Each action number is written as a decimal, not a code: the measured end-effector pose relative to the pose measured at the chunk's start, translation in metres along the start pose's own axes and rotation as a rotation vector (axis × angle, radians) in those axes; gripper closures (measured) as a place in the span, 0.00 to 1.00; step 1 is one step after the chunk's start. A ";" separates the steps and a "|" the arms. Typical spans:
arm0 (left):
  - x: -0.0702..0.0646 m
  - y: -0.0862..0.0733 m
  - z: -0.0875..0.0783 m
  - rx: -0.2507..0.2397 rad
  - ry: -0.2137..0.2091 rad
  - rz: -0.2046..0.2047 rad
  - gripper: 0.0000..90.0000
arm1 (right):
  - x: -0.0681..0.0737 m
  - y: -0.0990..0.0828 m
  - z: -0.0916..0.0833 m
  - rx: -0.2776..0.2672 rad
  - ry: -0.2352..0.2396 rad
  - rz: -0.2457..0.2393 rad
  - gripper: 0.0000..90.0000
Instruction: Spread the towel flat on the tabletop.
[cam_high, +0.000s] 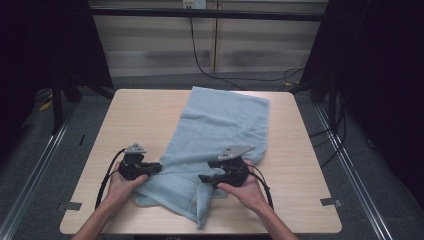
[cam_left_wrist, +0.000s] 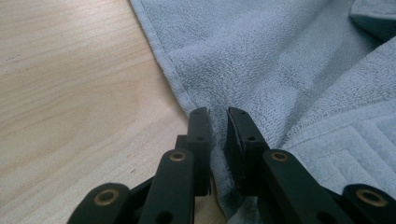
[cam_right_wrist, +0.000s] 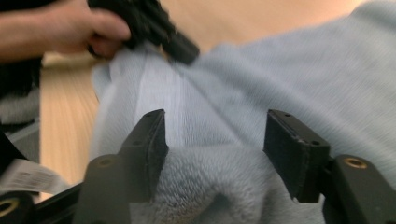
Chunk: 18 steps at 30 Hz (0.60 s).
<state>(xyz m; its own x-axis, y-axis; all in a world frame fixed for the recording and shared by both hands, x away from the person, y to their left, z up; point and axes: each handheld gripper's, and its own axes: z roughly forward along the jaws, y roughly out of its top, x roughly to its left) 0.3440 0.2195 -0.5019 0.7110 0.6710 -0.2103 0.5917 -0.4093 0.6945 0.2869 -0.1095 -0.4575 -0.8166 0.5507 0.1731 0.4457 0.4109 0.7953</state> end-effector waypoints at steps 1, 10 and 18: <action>0.000 0.000 0.000 0.001 0.004 0.001 0.94 | 0.000 -0.004 0.003 0.024 -0.016 -0.012 0.60; -0.003 -0.004 -0.009 0.001 -0.016 0.005 0.98 | -0.005 -0.028 -0.055 -0.103 -0.094 0.049 0.79; -0.017 -0.010 -0.026 -0.029 -0.051 -0.012 0.98 | 0.013 -0.082 -0.113 -0.141 -0.133 0.157 0.79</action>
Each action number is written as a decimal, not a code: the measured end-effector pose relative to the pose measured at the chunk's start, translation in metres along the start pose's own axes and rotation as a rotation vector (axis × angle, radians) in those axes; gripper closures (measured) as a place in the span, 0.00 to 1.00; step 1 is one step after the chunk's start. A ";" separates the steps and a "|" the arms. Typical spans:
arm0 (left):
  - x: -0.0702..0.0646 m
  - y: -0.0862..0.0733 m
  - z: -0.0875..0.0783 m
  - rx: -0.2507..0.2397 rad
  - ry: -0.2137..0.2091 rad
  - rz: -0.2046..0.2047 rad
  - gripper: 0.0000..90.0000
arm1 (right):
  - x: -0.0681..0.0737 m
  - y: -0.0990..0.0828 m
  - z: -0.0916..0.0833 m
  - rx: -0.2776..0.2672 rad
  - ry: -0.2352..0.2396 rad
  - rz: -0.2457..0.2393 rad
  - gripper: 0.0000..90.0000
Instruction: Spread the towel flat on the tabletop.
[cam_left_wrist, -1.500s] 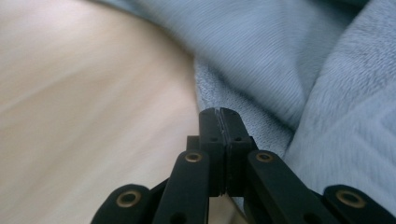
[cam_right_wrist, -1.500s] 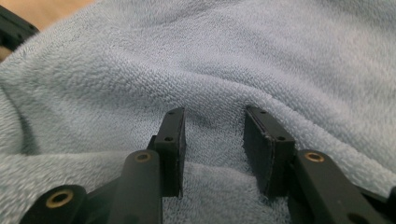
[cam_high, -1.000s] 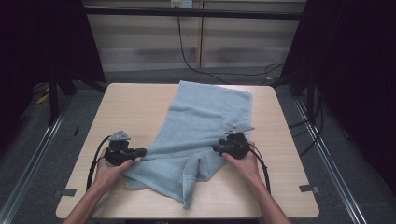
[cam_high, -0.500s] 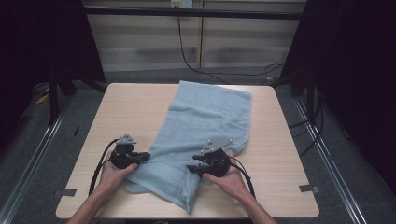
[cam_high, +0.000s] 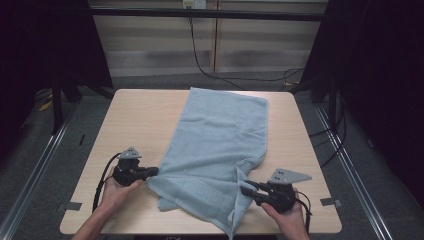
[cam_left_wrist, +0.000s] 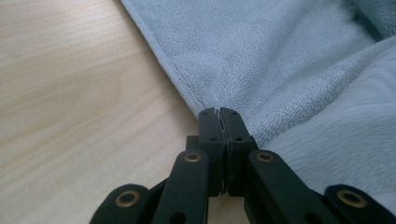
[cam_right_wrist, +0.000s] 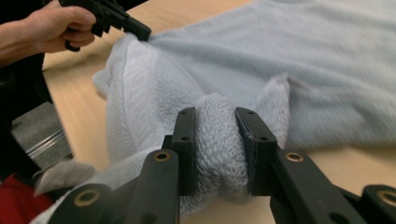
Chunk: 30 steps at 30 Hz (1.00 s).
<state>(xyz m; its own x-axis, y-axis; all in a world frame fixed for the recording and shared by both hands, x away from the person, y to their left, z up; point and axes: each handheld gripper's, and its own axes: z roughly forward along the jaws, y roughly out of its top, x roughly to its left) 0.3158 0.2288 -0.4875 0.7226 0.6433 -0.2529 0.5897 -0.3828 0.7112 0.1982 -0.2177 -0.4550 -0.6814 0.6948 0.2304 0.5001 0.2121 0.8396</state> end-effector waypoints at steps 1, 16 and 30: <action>-0.002 -0.002 -0.002 -0.002 -0.004 -0.004 0.98 | 0.002 -0.007 -0.005 0.011 0.005 0.002 0.77; -0.021 -0.004 -0.007 -0.038 -0.086 0.043 0.97 | -0.021 0.005 0.022 0.081 -0.057 0.037 0.43; -0.026 -0.024 -0.026 -0.038 -0.110 0.009 0.98 | -0.035 -0.038 -0.039 0.038 -0.294 0.180 0.93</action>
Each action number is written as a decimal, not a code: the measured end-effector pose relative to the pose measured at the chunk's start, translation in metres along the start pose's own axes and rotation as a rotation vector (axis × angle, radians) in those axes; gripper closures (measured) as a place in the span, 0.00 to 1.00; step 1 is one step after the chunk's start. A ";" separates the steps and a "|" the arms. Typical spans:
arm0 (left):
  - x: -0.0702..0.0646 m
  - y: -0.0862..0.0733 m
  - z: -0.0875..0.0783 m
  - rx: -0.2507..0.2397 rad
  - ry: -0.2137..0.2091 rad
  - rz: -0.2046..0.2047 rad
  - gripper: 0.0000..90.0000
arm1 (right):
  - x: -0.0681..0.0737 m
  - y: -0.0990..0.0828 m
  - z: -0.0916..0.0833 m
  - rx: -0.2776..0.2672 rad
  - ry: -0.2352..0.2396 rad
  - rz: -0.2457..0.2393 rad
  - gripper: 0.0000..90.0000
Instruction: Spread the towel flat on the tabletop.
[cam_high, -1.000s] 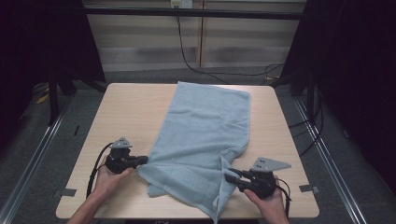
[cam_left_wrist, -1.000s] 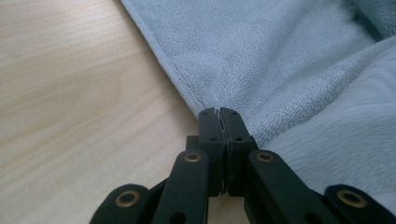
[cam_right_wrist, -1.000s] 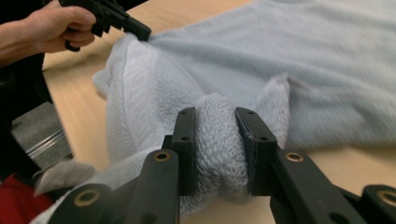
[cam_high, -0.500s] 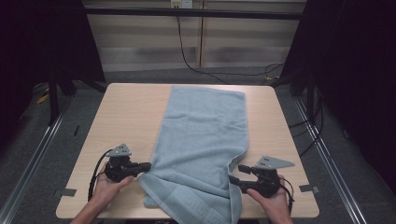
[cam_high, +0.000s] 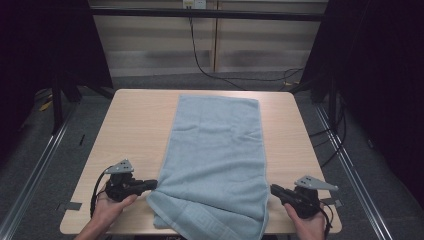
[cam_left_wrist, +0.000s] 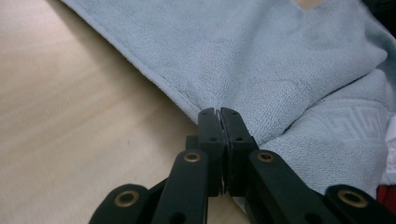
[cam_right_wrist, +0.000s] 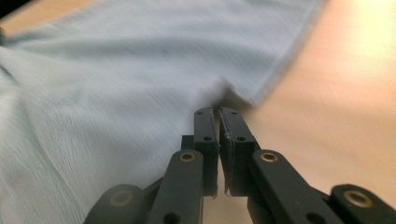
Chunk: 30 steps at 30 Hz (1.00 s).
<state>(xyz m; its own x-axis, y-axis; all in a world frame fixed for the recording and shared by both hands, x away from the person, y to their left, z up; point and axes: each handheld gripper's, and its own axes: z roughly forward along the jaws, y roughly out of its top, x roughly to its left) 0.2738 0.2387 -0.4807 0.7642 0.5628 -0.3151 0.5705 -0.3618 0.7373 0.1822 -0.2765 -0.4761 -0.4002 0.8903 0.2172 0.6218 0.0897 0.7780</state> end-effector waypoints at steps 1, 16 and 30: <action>0.000 -0.002 -0.001 0.005 0.004 -0.001 0.98 | -0.003 -0.005 -0.004 0.020 -0.001 0.021 0.89; 0.032 0.068 0.070 0.019 0.000 0.039 0.74 | 0.006 0.078 0.077 -0.028 0.122 -0.106 0.70; 0.032 0.045 0.075 0.077 0.061 0.091 0.74 | -0.001 0.061 0.129 0.138 0.104 -0.165 0.59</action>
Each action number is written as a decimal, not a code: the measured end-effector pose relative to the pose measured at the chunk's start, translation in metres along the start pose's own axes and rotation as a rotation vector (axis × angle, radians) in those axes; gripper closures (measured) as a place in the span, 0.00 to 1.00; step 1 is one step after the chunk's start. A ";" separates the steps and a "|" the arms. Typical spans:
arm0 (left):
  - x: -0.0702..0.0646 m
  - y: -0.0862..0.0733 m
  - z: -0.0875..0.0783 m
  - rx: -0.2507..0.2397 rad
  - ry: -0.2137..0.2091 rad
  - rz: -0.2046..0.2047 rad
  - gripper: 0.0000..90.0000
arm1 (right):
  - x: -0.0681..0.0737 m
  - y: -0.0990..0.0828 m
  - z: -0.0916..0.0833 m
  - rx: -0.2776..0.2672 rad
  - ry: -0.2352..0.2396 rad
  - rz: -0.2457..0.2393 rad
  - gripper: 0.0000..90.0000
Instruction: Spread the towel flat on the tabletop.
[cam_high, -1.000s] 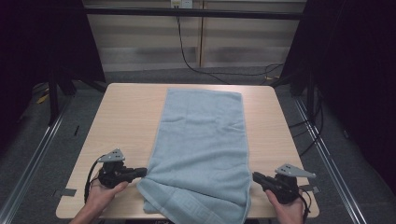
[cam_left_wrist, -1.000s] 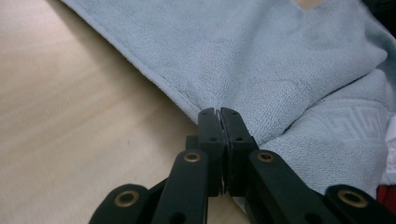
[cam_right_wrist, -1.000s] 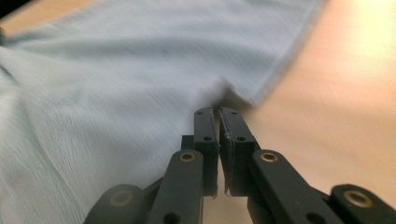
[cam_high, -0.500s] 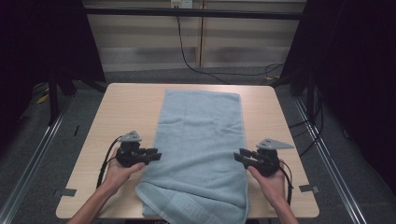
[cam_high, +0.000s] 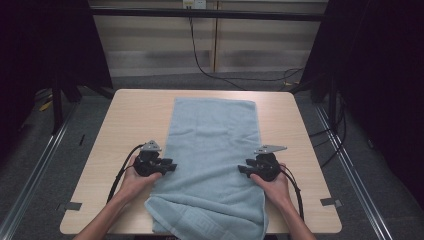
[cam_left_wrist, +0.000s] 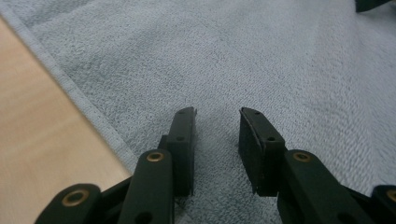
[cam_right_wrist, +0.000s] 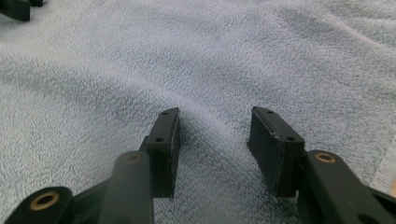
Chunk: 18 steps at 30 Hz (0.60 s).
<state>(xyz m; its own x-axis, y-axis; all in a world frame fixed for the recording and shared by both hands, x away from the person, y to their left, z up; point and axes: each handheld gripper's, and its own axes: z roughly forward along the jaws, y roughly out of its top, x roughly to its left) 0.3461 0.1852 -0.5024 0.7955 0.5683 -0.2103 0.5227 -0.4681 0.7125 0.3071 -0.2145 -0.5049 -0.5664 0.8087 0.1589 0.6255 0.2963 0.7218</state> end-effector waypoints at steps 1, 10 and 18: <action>-0.004 -0.004 -0.004 0.004 0.005 0.003 0.75 | 0.004 -0.002 -0.002 0.007 0.005 -0.019 0.59; -0.040 -0.044 -0.039 0.028 -0.059 -0.010 0.75 | 0.040 -0.025 -0.018 0.008 0.065 -0.105 0.55; -0.049 -0.055 -0.051 0.024 -0.070 -0.025 0.73 | 0.066 -0.053 -0.048 0.038 0.111 -0.150 0.54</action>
<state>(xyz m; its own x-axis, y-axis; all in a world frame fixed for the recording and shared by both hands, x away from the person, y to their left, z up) 0.2631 0.2172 -0.4971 0.8012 0.5318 -0.2744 0.5490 -0.4708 0.6906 0.2107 -0.2006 -0.5006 -0.7091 0.6937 0.1262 0.5484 0.4301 0.7172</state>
